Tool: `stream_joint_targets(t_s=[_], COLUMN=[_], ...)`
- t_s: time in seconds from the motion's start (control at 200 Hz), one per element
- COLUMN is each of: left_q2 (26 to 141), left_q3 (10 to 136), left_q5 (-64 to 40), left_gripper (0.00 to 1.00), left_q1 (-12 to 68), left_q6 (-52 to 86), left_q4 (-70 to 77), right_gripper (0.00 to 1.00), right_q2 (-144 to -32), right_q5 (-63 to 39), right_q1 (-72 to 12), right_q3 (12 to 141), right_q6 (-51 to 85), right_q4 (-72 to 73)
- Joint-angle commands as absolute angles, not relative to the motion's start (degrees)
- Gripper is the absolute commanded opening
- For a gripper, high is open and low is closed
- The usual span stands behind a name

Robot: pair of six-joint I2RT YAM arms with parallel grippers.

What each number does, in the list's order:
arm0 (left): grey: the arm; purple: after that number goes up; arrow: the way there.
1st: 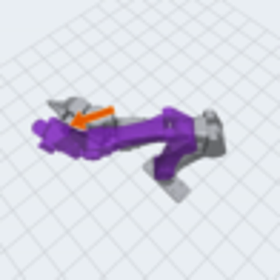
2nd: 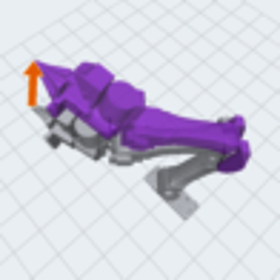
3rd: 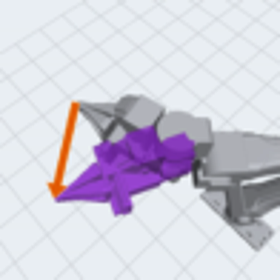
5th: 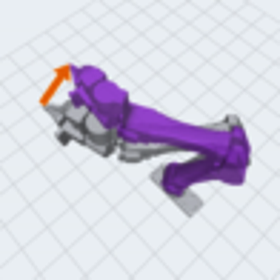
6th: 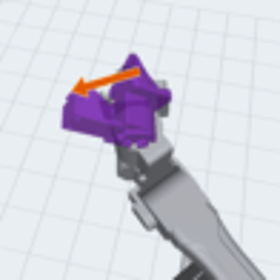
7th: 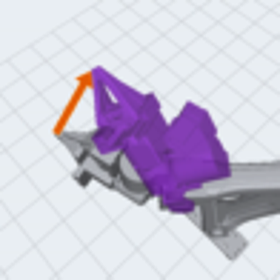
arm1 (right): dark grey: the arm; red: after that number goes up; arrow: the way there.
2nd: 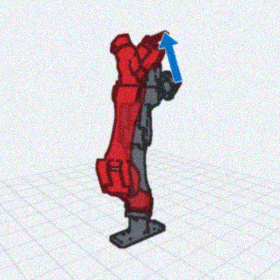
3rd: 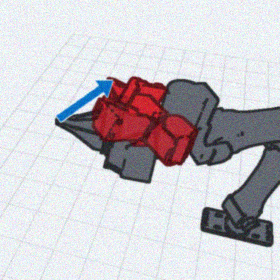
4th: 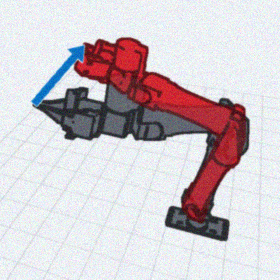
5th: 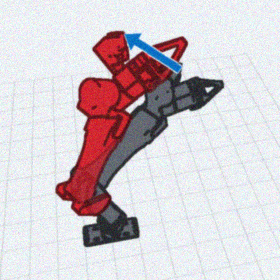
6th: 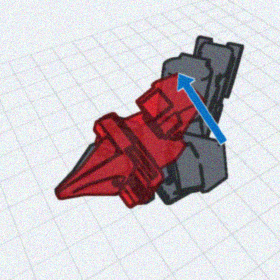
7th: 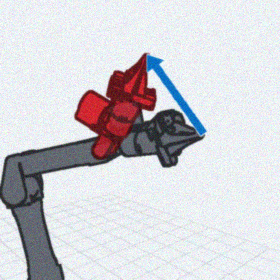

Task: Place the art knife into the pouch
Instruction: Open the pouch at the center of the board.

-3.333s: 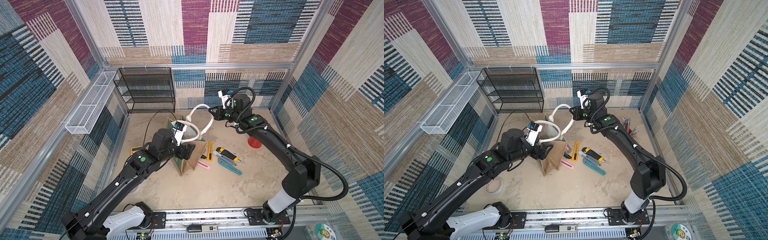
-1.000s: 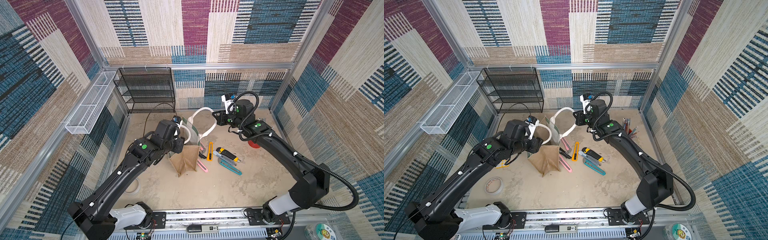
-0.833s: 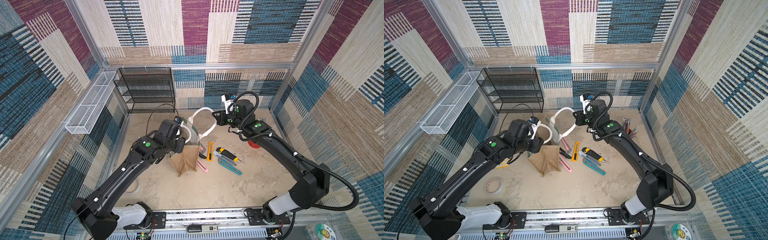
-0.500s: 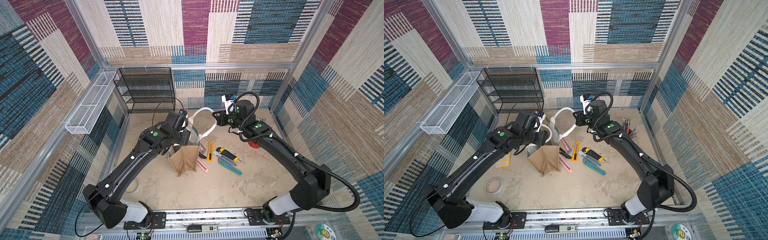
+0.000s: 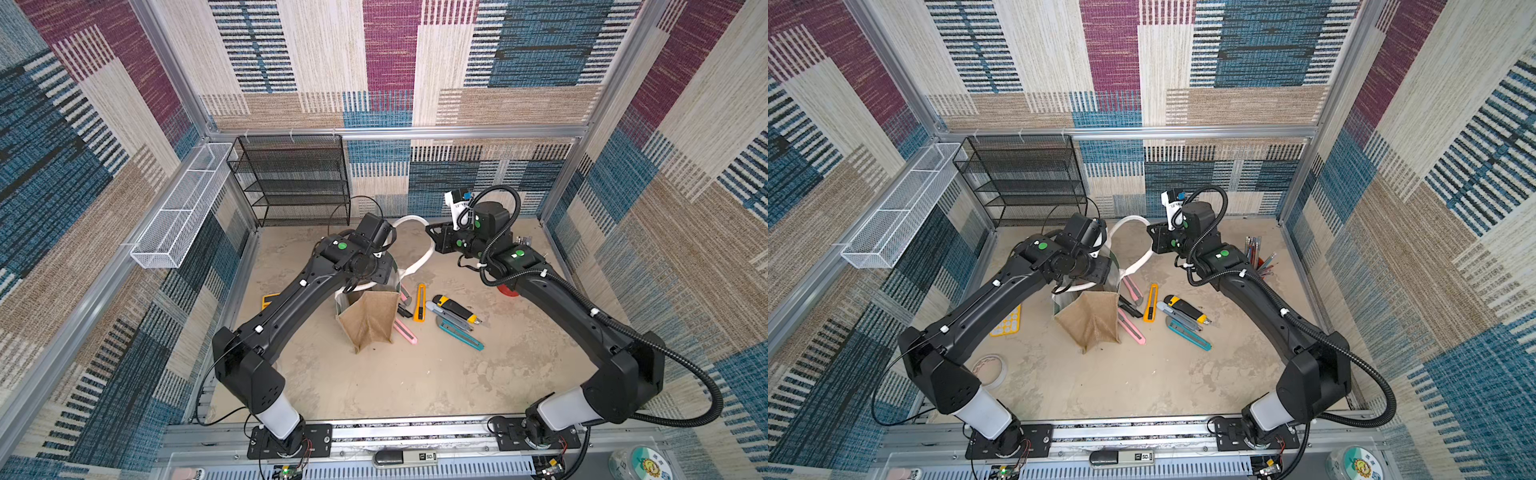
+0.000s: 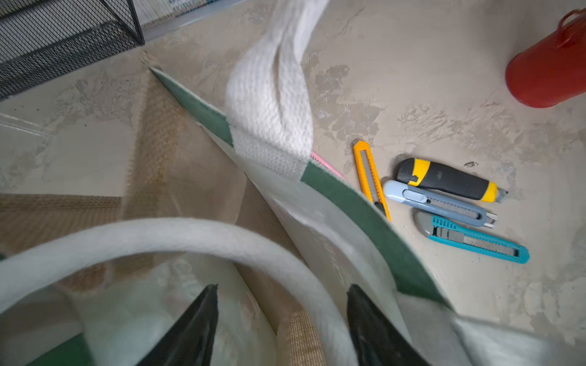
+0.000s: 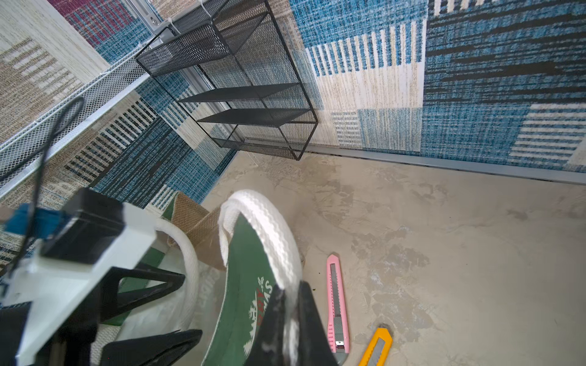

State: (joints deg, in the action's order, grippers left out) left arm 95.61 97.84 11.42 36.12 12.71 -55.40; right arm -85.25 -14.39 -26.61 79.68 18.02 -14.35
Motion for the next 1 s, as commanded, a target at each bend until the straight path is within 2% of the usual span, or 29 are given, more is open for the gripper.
stream_joint_targets(t_s=[0.0,0.045,0.11,0.185,0.32,0.376,0.431,0.581,0.636,0.846,0.997], left_q2=[97.62,98.27,98.69,98.33,94.70,92.05,89.13,79.96,77.10,69.87,63.73], left_q3=[98.99,99.38,99.96,100.87,101.42,100.01,97.85,88.70,85.09,74.33,65.35], left_q5=[9.15,8.85,9.25,9.95,11.07,11.02,10.52,7.89,5.40,1.54,-10.93], left_gripper=[0.60,0.52,0.34,0.22,0.16,0.11,0.11,0.05,0.00,0.00,0.00], left_q1=[36.12,36.12,36.08,35.92,34.91,33.94,32.59,25.68,22.05,14.86,12.69], left_q6=[15.42,15.56,15.40,14.71,13.44,12.85,12.57,13.80,14.93,17.42,17.84], left_q4=[-57.14,-57.16,-57.19,-57.18,-56.10,-54.10,-52.23,-45.61,-43.43,-37.39,-24.01], right_gripper=[0.00,0.00,0.00,0.00,0.00,0.00,0.00,0.00,0.00,0.00,0.00], right_q2=[-84.34,-84.16,-83.90,-83.59,-83.40,-83.49,-83.58,-83.63,-83.59,-84.03,-84.87], right_q5=[-13.86,-13.30,-12.70,-12.06,-10.06,-9.05,-8.15,-6.86,-7.03,-5.70,-5.20], right_q1=[-26.80,-26.74,-26.73,-26.73,-26.72,-26.77,-26.73,-26.75,-26.72,-26.72,-26.72], right_q3=[79.20,79.19,79.12,78.85,77.85,77.31,76.85,75.13,74.43,72.96,72.85], right_q6=[18.37,18.24,17.95,17.80,17.72,17.70,17.60,17.68,17.92,18.50,18.46], right_q4=[-11.29,-11.54,-11.87,-12.05,-12.39,-12.56,-12.87,-12.87,-12.75,-12.92,-13.03])
